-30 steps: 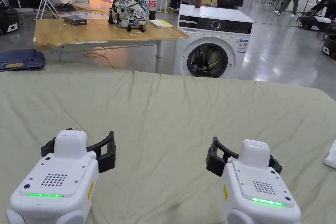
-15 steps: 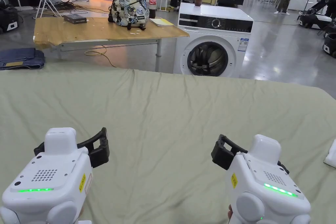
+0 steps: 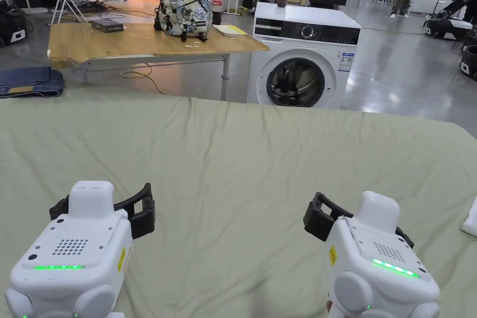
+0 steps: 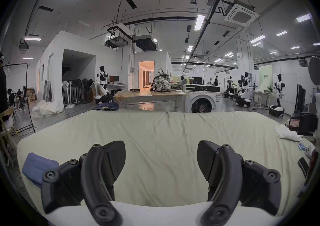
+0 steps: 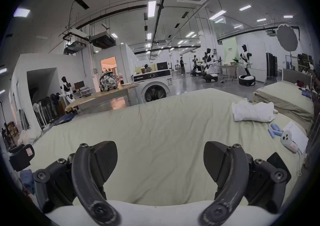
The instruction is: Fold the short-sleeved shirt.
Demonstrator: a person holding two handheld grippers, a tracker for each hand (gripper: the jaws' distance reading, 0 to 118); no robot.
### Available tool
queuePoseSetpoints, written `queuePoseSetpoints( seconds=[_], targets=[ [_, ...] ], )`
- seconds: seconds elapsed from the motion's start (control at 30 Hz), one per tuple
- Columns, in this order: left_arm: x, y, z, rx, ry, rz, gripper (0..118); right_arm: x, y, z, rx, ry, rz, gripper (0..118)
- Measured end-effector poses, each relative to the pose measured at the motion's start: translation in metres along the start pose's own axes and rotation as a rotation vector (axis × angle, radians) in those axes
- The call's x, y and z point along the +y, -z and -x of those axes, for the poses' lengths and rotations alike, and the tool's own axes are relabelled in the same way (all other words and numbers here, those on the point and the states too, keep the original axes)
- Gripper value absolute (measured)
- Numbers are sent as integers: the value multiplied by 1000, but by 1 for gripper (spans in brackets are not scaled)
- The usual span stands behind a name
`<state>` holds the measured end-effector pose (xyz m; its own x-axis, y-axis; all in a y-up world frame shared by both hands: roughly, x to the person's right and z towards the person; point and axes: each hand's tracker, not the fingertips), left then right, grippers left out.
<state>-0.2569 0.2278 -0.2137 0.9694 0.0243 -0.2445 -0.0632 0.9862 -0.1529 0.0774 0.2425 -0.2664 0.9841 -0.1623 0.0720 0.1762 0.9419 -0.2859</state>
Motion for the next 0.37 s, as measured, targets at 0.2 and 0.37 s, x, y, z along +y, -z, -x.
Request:
queuePoseSetpoints(
  seconds=[0.2,0.37],
  targets=[
    [-1,2,0,-13,5,6,87,0,0,-4,25,-16,13,103],
    [-2,2,0,-17,-2,12,87,0,1,-7,103,-6,16,103]
  ],
)
